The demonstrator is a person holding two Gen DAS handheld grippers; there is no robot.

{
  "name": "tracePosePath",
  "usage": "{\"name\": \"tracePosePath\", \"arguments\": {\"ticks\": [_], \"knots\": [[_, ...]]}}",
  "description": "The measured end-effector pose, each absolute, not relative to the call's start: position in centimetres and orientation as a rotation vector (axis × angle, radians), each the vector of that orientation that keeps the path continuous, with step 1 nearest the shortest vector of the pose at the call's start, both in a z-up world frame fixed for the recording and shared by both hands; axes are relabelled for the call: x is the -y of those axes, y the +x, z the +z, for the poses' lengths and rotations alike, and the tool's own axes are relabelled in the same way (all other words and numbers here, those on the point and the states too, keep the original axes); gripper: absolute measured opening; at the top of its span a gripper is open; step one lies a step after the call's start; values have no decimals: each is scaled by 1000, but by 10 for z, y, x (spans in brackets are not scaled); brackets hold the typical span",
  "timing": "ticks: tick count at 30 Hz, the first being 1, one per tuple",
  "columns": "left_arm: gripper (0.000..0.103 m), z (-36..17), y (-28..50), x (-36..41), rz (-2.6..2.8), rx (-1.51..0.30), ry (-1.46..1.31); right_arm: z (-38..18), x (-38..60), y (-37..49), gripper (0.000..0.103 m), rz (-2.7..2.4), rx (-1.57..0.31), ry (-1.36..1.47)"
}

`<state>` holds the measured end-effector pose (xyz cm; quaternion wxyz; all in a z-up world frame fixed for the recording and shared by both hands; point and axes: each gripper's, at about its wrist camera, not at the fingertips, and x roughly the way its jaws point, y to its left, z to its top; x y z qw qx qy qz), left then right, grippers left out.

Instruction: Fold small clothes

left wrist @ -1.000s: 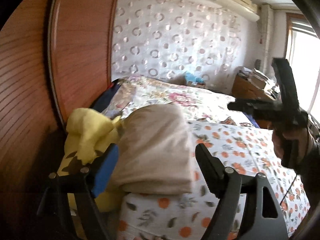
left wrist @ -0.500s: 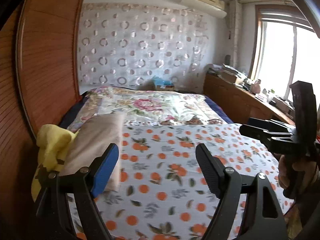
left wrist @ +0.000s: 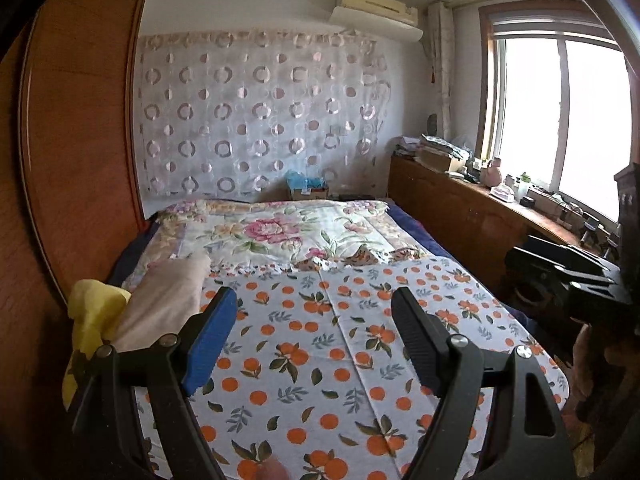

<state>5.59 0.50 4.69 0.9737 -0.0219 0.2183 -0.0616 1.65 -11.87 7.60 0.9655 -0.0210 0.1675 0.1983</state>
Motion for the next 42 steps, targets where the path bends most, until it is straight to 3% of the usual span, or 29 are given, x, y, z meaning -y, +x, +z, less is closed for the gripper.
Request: {"name": "tracePosePath", "arguments": {"ticks": [9, 42], "knots": [[80, 57, 50, 0, -119, -416, -46, 66, 118, -21, 75, 349, -299, -29], [80, 60, 48, -2, -87, -414, -38, 65, 141, 5, 75, 340, -300, -9]]}}
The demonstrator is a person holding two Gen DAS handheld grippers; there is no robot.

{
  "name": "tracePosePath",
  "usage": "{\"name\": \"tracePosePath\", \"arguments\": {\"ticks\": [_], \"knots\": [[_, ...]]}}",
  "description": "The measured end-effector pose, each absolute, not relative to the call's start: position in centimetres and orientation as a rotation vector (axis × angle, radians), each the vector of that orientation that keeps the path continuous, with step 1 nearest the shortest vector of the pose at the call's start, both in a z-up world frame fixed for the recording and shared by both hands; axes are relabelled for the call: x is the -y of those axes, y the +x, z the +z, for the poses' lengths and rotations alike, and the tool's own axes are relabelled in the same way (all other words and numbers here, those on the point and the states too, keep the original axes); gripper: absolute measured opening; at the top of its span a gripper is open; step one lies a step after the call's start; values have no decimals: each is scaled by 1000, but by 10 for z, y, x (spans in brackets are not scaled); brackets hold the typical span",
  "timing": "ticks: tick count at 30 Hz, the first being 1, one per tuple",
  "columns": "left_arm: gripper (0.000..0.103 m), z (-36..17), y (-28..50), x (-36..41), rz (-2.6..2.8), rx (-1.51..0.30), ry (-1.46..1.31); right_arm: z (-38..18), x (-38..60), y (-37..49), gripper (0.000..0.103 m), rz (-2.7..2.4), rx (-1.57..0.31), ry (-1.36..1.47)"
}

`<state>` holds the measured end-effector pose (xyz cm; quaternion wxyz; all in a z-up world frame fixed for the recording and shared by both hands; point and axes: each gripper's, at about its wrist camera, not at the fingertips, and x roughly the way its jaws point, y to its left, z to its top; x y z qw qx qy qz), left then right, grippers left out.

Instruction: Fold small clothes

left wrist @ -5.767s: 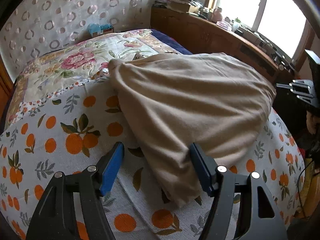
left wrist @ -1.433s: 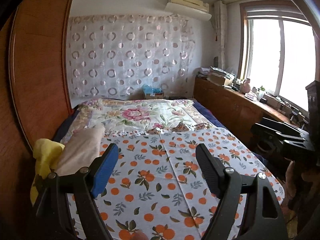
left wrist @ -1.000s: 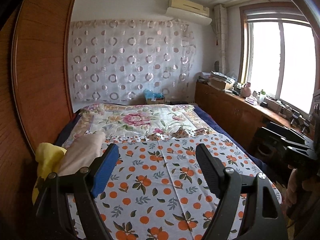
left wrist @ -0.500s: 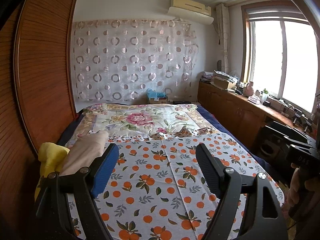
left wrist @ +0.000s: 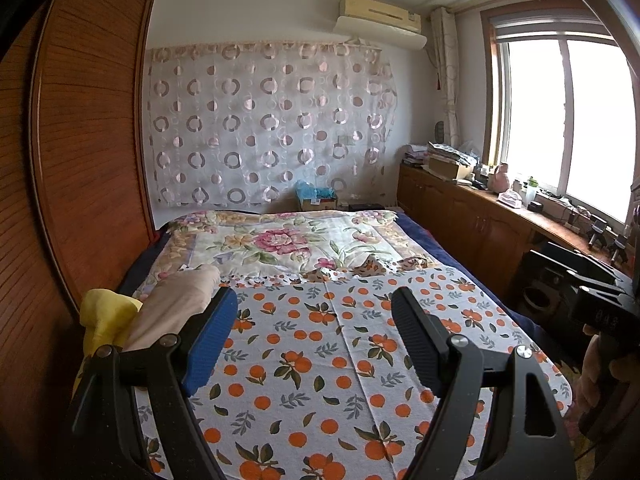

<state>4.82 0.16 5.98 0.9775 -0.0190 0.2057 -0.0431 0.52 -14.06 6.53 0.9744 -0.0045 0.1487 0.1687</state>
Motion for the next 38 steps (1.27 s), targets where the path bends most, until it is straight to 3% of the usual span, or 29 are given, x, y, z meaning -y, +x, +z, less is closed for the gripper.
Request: {"name": "tracePosePath", "arguments": {"ticks": [38], "knots": [[80, 61, 46, -9, -86, -408, -37, 62, 148, 7, 75, 355, -298, -8]]}}
